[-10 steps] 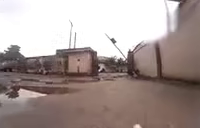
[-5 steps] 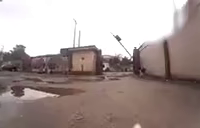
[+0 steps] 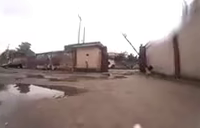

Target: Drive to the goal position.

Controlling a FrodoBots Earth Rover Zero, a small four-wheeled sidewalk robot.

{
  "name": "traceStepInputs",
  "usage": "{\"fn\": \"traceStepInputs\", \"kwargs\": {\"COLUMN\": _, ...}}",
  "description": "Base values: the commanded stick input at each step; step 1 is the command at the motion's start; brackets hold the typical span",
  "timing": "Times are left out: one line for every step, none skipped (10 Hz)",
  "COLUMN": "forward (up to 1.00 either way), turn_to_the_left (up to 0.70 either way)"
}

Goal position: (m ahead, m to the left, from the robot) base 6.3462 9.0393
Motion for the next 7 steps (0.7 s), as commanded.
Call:
{"fn": "traceStepInputs", "kwargs": {"forward": 0.7, "turn_to_the_left": 0.15}}
{"fn": "traceStepInputs", "kwargs": {"forward": 0.7, "turn_to_the_left": 0.15}}
{"fn": "traceStepInputs", "kwargs": {"forward": 0.7, "turn_to_the_left": 0.15}}
{"fn": "traceStepInputs", "kwargs": {"forward": 0.7, "turn_to_the_left": 0.15}}
{"fn": "traceStepInputs", "kwargs": {"forward": 0.7, "turn_to_the_left": 0.15}}
{"fn": "traceStepInputs", "kwargs": {"forward": 0.7, "turn_to_the_left": 0.15}}
{"fn": "traceStepInputs", "kwargs": {"forward": 0.7, "turn_to_the_left": 0.15}}
